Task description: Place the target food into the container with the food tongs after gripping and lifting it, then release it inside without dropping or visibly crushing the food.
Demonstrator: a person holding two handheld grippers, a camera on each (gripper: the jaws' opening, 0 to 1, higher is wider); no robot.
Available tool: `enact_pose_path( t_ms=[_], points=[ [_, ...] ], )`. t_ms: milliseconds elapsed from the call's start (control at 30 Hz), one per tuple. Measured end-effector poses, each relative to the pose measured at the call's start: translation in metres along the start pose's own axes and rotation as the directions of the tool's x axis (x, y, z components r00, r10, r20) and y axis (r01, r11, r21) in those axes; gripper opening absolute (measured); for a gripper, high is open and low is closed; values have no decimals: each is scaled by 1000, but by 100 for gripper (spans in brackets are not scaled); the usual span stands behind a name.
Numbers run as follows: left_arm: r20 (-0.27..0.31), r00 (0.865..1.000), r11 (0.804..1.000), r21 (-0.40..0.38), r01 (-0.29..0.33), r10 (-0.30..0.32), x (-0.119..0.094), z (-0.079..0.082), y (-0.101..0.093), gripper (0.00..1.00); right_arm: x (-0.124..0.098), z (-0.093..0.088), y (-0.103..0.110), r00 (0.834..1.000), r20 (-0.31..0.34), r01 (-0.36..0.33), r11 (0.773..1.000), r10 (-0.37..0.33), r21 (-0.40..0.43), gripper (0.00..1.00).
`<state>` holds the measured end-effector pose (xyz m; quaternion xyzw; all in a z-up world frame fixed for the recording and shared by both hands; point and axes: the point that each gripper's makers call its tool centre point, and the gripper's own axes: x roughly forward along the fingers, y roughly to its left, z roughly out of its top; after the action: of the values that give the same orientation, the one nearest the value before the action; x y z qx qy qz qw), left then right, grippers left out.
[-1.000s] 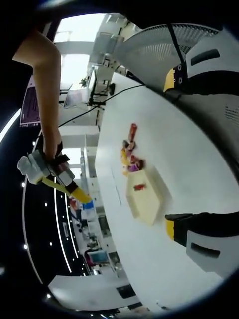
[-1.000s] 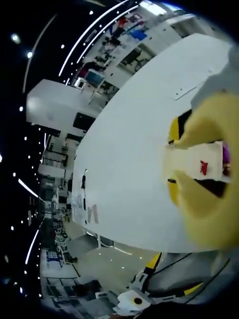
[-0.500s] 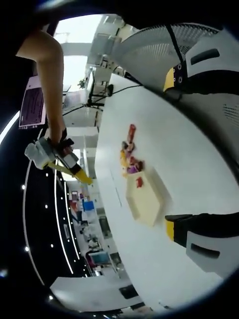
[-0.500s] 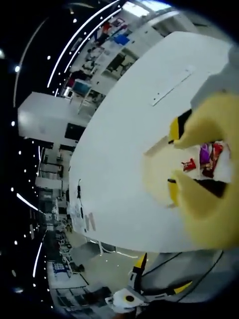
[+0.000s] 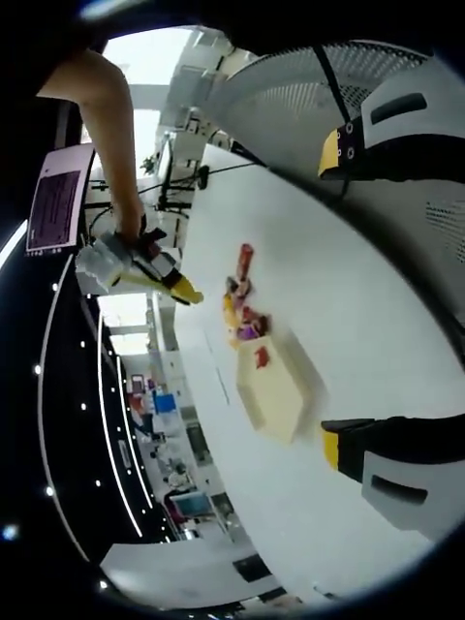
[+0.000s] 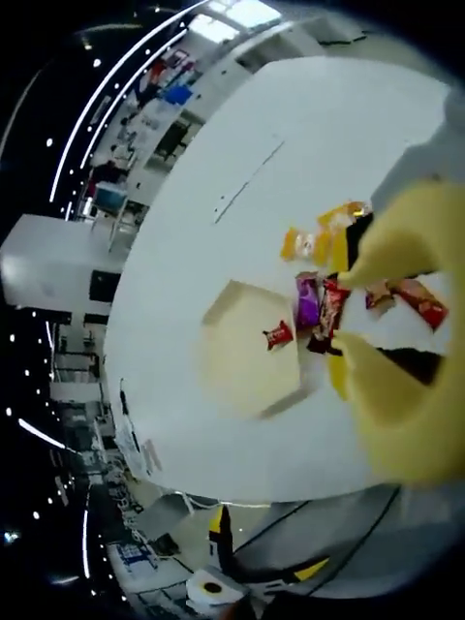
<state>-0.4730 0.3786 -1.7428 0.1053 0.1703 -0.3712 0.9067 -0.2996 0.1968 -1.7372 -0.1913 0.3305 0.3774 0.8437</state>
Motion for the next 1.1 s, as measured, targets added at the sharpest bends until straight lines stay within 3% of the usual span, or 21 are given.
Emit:
enact_pose_path(
  t_ms=[233, 367, 600, 1100],
  points=[
    [-3, 1000, 1000, 9, 3, -3, 0, -1, -1, 99, 3, -40, -9, 999, -48, 23, 998, -20, 57, 26],
    [6, 1000, 1000, 23, -8, 8, -2, 0, 1, 99, 6, -64, -12, 996, -88, 37, 991, -26, 130, 26],
    [-10, 1000, 1000, 23, -4, 4, -1, -3, 0, 99, 12, -90, -18, 987, -152, 75, 975, -43, 211, 27],
    [-20, 1000, 1000, 20, -11, 11, -1, -6, 2, 96, 23, -106, -17, 979, -194, 111, 948, -54, 298, 27]
  ],
)
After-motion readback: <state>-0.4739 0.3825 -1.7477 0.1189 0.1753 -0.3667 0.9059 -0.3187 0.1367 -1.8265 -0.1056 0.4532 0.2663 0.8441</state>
